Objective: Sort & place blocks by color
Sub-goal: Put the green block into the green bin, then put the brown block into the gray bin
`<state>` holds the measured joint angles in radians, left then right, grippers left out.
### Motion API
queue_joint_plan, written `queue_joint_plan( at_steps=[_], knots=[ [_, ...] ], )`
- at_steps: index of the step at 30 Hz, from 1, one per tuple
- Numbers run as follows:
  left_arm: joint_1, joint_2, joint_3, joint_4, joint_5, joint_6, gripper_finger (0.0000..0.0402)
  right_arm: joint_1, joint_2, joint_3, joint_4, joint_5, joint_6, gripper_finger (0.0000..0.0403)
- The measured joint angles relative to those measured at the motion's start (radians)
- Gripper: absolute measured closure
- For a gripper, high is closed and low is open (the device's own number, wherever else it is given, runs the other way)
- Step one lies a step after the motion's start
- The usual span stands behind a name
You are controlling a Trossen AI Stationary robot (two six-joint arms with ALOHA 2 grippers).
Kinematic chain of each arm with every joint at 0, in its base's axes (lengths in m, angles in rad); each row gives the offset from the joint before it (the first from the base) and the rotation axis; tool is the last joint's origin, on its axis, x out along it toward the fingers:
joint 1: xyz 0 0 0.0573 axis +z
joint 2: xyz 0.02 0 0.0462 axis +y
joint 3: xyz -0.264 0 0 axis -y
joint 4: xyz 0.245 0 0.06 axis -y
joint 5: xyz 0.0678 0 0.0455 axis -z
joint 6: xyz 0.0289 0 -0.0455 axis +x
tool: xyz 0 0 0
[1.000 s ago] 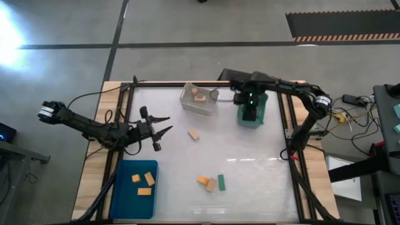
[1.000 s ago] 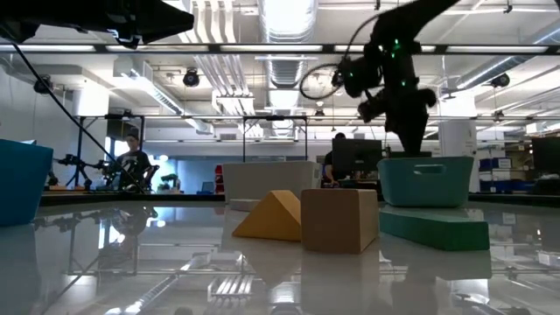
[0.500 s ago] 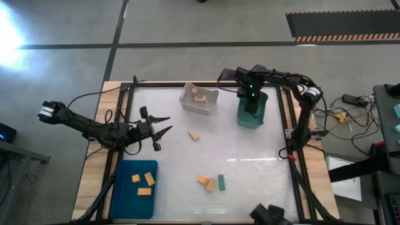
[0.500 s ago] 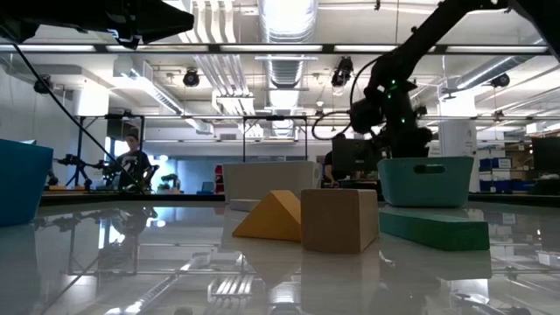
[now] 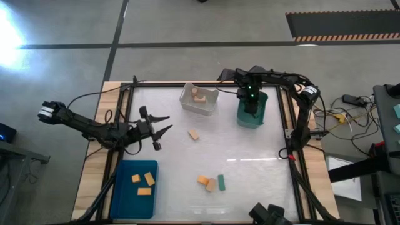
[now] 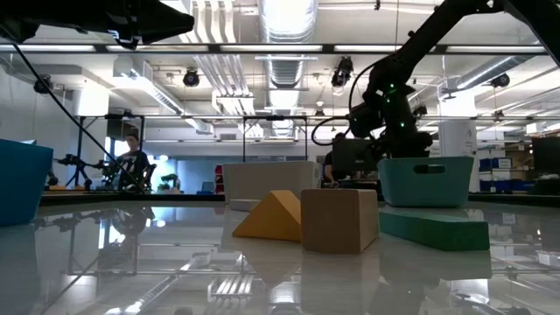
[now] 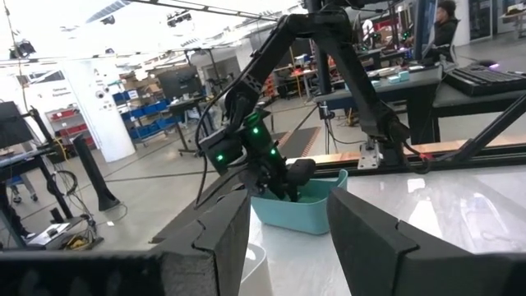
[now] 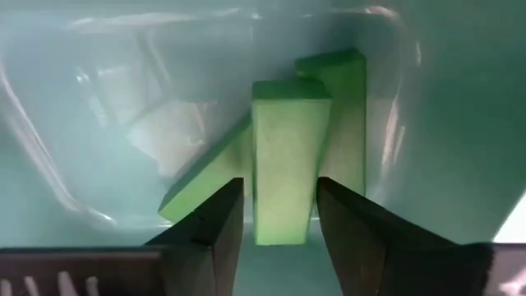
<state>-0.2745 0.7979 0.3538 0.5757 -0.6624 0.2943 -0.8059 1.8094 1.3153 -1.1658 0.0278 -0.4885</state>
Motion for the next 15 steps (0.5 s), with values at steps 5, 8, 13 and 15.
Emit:
queue_joint_plan(
  at_steps=[5,8,13,15],
  knots=[
    [0.0,0.0,0.0,0.0,0.0,0.0,0.0254,0.0,-0.007,0.009,-0.011,0.0,0.009,0.025],
    [0.0,0.0,0.0,0.0,0.0,0.0,0.0254,0.0,-0.008,0.026,-0.03,0.0,0.031,0.0247],
    [0.0,0.0,0.0,0.0,0.001,0.0,0.0254,0.0,-0.014,0.04,-0.041,0.0,0.066,0.0246],
    [0.0,0.0,0.0,0.0,0.001,0.0,0.0254,0.0,-0.015,0.04,-0.044,0.0,0.07,0.0242]
  ],
)
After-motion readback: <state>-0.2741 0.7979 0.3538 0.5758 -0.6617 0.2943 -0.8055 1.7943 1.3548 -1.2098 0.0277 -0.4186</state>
